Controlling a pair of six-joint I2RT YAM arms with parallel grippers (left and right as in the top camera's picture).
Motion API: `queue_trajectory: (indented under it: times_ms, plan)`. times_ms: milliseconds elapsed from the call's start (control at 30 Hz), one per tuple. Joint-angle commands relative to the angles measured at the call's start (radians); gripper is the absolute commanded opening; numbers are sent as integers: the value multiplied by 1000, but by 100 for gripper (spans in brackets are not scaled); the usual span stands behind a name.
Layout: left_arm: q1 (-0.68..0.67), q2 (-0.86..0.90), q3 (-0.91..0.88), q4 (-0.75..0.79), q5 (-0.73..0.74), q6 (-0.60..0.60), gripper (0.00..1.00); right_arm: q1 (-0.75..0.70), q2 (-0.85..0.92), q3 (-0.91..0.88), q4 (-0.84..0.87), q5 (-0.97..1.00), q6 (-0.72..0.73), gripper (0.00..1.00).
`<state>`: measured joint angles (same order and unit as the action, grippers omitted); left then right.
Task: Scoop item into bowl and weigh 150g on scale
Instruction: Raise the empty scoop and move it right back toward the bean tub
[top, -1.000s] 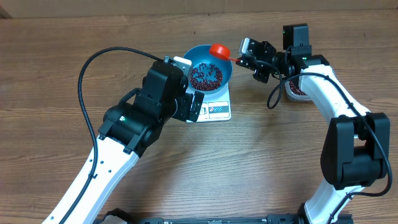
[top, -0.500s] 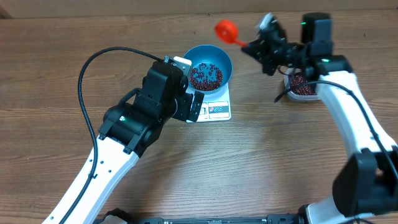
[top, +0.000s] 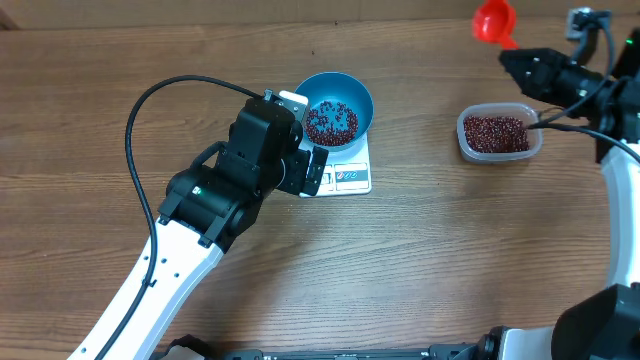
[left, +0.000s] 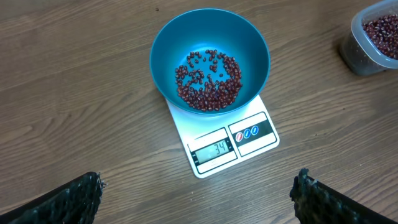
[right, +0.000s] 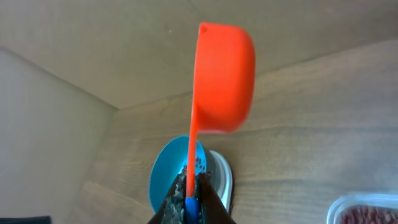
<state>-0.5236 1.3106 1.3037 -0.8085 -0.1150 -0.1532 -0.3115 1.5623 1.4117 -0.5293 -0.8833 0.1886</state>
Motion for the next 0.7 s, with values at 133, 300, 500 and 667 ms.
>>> queue_trajectory:
  times_ms: [133, 300, 500, 667]
  plan:
    - [2, -14, 21, 1, 8, 18, 100, -3, -40, -3, -157, 84, -148, 4]
    - [2, -14, 21, 1, 8, 18, 100, -3, -39, -3, -216, 70, -160, 4]
    - [2, -14, 21, 1, 8, 18, 99, -3, -39, -3, -293, 72, -161, 4]
    - [2, -14, 21, 1, 8, 18, 100, -3, -39, -3, -300, 106, -162, 4]
